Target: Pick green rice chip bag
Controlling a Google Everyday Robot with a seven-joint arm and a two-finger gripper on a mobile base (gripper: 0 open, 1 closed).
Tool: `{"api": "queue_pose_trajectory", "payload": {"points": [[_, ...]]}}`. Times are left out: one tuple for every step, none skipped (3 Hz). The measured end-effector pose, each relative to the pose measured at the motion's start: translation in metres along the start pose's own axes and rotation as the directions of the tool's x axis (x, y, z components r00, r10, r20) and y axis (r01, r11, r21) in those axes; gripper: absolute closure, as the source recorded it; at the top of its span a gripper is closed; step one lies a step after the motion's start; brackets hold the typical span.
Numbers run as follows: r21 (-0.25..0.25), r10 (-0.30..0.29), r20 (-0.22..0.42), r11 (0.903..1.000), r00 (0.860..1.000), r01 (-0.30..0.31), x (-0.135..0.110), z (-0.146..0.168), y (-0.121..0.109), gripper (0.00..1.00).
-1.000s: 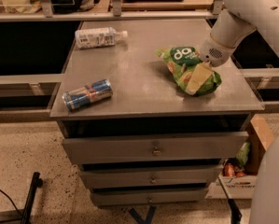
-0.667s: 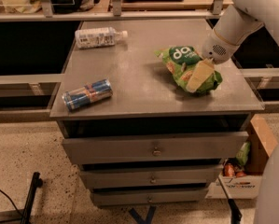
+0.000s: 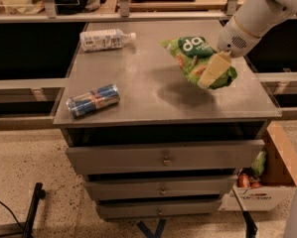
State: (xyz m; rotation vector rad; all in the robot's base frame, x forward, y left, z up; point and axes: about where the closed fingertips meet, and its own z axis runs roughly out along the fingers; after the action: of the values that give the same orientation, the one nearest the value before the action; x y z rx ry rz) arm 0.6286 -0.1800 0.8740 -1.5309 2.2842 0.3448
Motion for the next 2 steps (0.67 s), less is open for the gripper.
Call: {"api": "queue_pose_trajectory", "payload": {"points": [[0.020, -0.021, 0.039, 0.9996, 0.999, 0.020, -0.007, -0.013, 0.002, 1.00], [0.041, -0.061, 0.054, 0.9974, 0.997, 0.059, -0.014, -0.023, 0.007, 1.00]]}}
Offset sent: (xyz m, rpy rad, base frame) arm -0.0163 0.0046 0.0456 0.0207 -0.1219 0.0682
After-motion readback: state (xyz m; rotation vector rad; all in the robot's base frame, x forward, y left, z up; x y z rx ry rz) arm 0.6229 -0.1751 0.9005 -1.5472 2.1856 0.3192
